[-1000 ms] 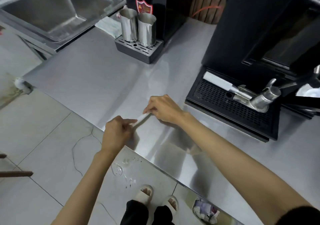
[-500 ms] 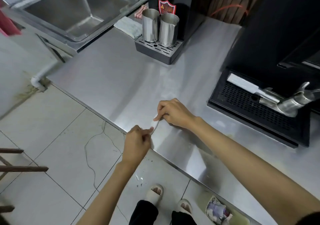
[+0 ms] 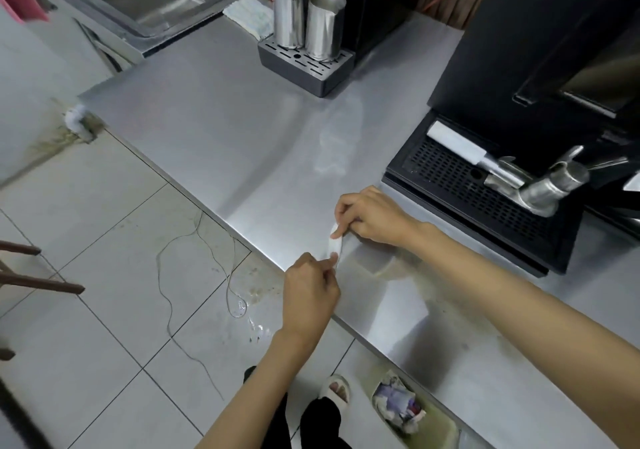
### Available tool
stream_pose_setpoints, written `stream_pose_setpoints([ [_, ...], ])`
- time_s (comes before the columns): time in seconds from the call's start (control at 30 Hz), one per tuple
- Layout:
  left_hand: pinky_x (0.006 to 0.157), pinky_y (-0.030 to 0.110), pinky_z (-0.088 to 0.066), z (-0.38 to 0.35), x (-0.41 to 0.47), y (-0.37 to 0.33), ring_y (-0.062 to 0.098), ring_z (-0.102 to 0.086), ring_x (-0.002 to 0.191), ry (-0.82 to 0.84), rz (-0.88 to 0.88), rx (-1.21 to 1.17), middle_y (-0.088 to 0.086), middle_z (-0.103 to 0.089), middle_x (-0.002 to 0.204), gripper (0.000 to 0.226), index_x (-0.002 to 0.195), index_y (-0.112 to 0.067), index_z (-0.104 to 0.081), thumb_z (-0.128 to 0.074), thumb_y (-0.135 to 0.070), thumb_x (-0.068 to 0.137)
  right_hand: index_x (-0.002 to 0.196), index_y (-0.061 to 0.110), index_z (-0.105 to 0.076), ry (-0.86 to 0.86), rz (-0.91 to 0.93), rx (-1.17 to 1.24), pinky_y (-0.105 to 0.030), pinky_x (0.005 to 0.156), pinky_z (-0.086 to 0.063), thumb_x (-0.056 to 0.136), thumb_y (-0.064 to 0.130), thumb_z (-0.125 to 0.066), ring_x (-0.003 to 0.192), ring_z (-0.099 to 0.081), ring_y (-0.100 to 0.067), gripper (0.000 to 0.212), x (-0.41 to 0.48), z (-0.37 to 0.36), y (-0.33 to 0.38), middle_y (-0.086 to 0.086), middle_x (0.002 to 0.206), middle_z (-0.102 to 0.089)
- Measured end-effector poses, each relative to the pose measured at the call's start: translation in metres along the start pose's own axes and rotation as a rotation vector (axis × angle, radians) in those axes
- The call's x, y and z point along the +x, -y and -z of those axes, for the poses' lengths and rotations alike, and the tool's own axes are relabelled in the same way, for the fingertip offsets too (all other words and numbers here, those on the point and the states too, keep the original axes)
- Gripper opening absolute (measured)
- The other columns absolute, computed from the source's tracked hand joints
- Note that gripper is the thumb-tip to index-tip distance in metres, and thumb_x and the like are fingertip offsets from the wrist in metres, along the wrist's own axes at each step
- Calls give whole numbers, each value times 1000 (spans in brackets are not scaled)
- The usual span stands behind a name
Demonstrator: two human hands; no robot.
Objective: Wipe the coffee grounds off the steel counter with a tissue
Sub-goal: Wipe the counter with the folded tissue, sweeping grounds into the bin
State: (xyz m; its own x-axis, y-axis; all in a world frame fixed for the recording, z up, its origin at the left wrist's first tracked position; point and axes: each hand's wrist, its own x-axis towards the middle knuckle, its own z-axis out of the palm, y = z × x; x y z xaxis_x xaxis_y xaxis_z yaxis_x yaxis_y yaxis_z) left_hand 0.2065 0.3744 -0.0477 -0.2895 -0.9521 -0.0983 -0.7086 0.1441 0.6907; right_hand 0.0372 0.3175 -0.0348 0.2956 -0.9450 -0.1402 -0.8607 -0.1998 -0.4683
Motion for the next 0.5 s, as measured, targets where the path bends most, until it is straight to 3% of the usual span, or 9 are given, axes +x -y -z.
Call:
stream_pose_setpoints([
  [0.1,65,21,-36,-15,-16,-15,30,-61,73,4,-22,-5,18,-63,83,29,111,-15,-67,-50,-8,87,84,28,-77,20,-17,-4,-21,83,-30,78,-3,-53,75,-58,-12,40,-25,1,-13,7,90,-66],
  [0.23,61,32,-47,-36,-32,-37,36,-61,65,33,-76,-22,22,-63,75,28,104,-11,-70,-53,-3,84,83,27,-77,20,-54,11,-21,81,-32,75,-4,-54,77,-59,-12,40,-62,4,-27,6,88,-66],
  [0.4,71,37,-53,-60,-42,-60,35,-62,78,154,-129,-21,20,-63,91,34,116,-13,-63,-47,-3,87,80,20,-78,4,-163,60,-28,73,-48,76,-9,-55,78,-61,-12,37,-105,10,-48,5,86,-64],
  [0.5,79,34,-52,-59,-38,-62,31,-62,89,193,-95,-52,16,-63,101,35,117,-13,-62,-46,-3,88,80,21,-78,-8,-260,136,-14,71,-44,79,-9,-56,76,-58,-2,37,-115,12,-52,9,85,-62],
])
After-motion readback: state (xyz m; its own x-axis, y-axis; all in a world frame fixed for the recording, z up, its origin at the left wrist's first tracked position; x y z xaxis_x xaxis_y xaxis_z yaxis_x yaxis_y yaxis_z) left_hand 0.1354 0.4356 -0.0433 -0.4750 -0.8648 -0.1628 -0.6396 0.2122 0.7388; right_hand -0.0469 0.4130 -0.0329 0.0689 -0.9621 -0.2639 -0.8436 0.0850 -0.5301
